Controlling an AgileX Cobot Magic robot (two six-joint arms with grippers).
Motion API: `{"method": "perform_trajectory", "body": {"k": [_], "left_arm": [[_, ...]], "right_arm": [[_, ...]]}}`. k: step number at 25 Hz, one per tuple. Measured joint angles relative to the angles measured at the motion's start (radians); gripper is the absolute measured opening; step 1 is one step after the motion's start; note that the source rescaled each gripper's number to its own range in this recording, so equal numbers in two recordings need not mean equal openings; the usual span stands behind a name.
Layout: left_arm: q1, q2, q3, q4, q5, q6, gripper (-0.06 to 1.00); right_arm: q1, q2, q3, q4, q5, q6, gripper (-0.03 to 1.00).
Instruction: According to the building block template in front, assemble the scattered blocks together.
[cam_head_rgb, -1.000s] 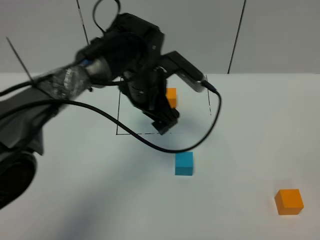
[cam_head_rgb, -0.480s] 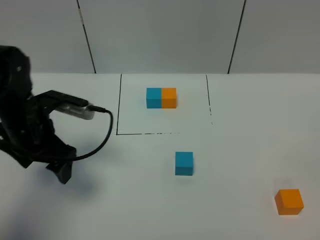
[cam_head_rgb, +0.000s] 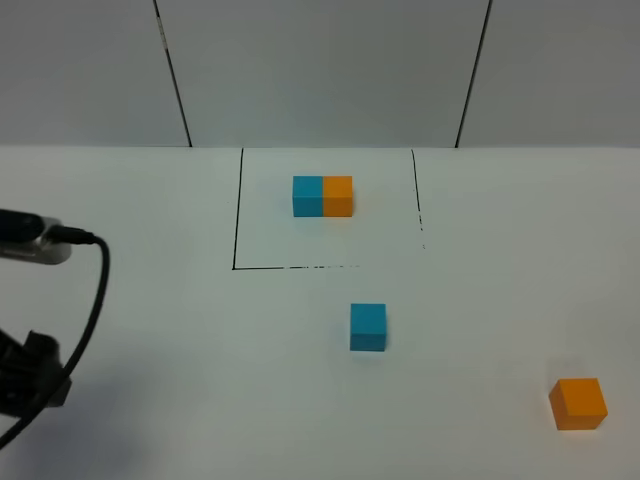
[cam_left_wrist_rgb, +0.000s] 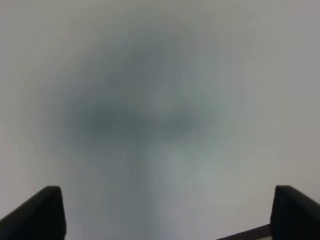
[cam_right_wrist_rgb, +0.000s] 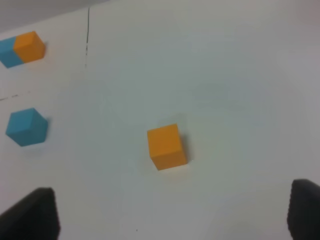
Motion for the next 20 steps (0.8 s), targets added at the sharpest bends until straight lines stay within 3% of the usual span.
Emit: {"method": "perform_trajectory", "body": {"k": [9,14,20], "left_arm": [[0.0,-0.565,0.226,0.0,0.014,-0.042,0.66],[0.0,-0.851,0.246,-0.006,0.025,-0.045,0.66],[0.0,-1.027,0.25,-0.011,0.063,-0.045,0.66]], "right_arm": [[0.0,0.0,0.0,0.0,0.0,0.0,0.82],[0.0,0.0,0.0,0.0,0.0,0.0,0.82],[0.0,0.0,0.0,0.0,0.0,0.003,0.82]]}}
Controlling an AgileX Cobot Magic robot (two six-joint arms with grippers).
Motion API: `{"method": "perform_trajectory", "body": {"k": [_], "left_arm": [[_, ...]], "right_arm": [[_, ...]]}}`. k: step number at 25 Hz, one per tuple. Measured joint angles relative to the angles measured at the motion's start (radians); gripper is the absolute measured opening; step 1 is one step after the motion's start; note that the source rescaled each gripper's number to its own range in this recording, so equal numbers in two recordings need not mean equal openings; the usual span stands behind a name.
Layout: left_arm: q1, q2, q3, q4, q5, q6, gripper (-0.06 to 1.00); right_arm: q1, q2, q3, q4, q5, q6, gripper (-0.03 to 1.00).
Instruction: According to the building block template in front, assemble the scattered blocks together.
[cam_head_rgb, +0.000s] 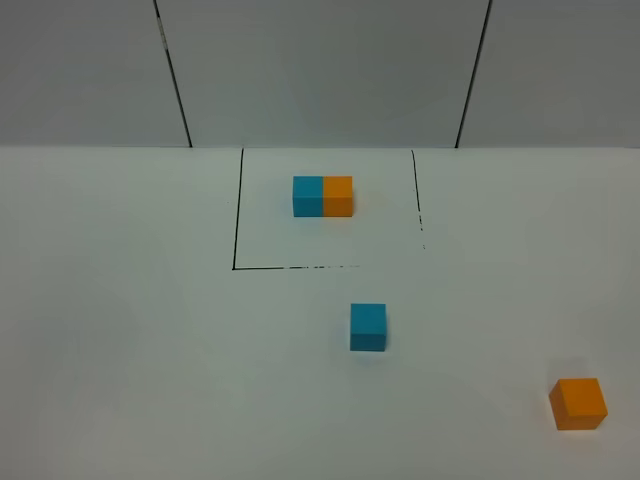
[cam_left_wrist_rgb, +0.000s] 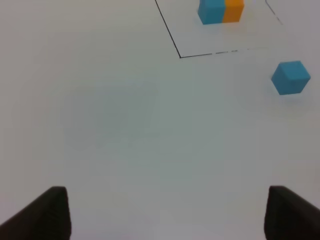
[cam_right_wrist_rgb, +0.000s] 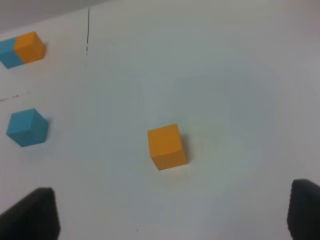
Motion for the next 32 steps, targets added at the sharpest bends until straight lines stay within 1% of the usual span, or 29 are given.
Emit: {"method": "perform_trajectory", "body": {"k": [3,6,9,18,21,26,32], "left_arm": [[0.0,-0.026,0.024,-0.013,0.019,0.0,0.66],[0.0,-0.029,0.057,-0.042,0.033,0.015,0.66],[0.0,-0.035,0.058,-0.061,0.034,0.03,0.66],[0.0,-0.057,0.064,-0.068,0.034,0.032,0.66],[0.02,-0.059,0.064,-0.069,0.034,0.032,0.66],[0.096,-0.059,0.064,-0.074,0.034,0.032,0.66],[0.103,-0.059,0.064,-0.074,0.034,0.032,0.66]], "right_arm": [[0.0,0.0,0.0,0.001,0.0,0.0,0.82],[0.0,0.0,0.0,0.001,0.0,0.0,0.82],[0.0,0.0,0.0,0.001,0.0,0.0,0.82],[0.0,0.0,0.0,0.001,0.0,0.001,0.82],[0.0,0.0,0.0,0.001,0.0,0.001,0.82],[0.0,0.0,0.0,0.001,0.0,0.001,0.82],[0.0,0.0,0.0,0.001,0.0,0.001,0.81]]}}
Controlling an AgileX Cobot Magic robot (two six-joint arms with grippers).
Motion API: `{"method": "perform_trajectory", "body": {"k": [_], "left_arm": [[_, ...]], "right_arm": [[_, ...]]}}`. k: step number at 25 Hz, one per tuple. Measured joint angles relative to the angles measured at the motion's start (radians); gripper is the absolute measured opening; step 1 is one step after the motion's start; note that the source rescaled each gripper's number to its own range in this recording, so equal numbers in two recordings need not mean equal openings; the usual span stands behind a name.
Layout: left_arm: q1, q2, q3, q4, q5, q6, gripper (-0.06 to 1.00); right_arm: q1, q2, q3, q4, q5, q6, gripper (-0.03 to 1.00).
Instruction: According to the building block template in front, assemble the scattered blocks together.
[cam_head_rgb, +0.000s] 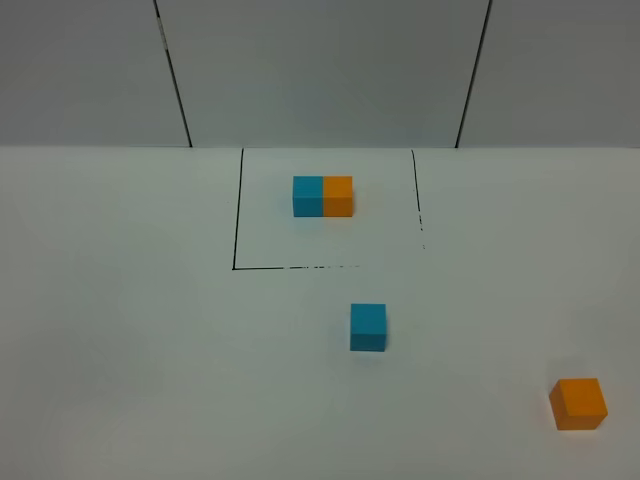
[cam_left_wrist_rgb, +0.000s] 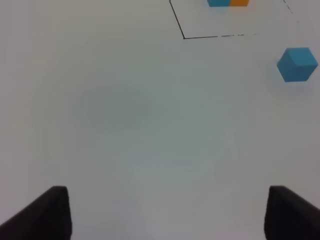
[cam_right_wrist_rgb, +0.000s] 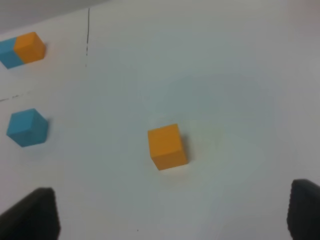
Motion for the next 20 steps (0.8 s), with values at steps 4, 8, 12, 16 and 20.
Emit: {"method": "perform_trajectory", "body": {"k": [4,8,12,16,20], "left_arm": [[0.0,0.0,0.0,0.0,0.0,0.0,0.66],[0.0,0.0,0.0,0.0,0.0,0.0,0.66],[0.0,0.0,0.0,0.0,0.0,0.0,0.66],[0.0,0.0,0.0,0.0,0.0,0.0,0.66],[0.0,0.0,0.0,0.0,0.0,0.0,0.66]], "right_arm": [[0.0,0.0,0.0,0.0,0.0,0.0,0.81],[0.0,0.0,0.0,0.0,0.0,0.0,0.81],[0.0,0.0,0.0,0.0,0.0,0.0,0.81],[0.0,0.0,0.0,0.0,0.0,0.0,0.81],[0.0,0.0,0.0,-0.004,0.0,0.0,0.81]]}}
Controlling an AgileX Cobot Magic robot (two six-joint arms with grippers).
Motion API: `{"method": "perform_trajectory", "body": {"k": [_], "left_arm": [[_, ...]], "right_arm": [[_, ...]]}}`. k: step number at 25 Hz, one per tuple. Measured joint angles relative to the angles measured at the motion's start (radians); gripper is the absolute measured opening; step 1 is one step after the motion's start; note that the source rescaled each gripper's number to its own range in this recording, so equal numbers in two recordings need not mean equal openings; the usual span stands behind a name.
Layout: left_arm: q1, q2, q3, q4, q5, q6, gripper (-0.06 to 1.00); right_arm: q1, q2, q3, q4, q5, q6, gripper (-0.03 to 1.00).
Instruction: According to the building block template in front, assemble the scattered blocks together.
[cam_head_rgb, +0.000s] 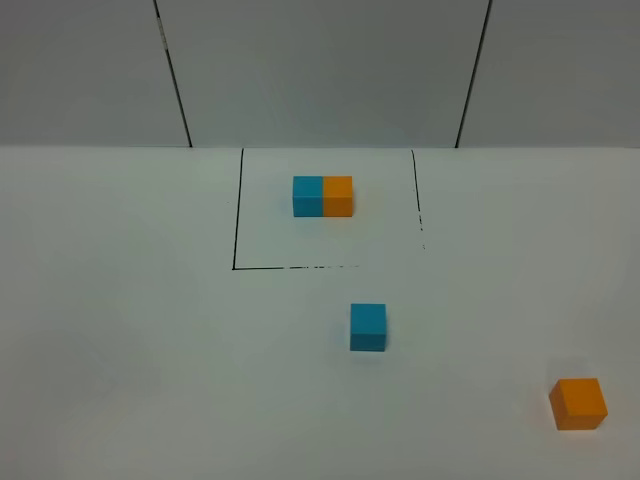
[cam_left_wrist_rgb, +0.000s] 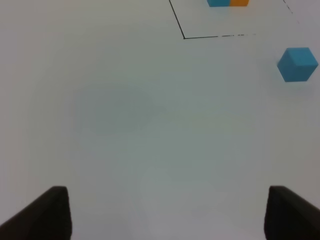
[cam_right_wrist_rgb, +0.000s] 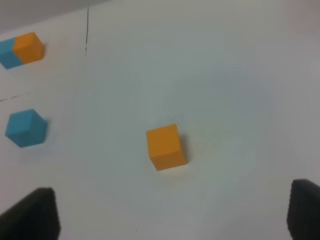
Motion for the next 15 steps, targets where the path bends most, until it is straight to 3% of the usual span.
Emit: {"method": "perform_trajectory", "body": {"k": [9,13,15], "left_arm": [[0.0,0.0,0.0,0.0,0.0,0.0,0.66],[0.0,0.0,0.0,0.0,0.0,0.0,0.66],[0.0,0.0,0.0,0.0,0.0,0.0,0.66]], "right_arm": [[0.0,0.0,0.0,-0.077,0.0,0.03,0.83],[0.0,0.073,-0.015,-0.082,-0.028,0.044,0.98],[0.0,0.158,-0.037,-0.087,-0.075,0.036,1.0]]}}
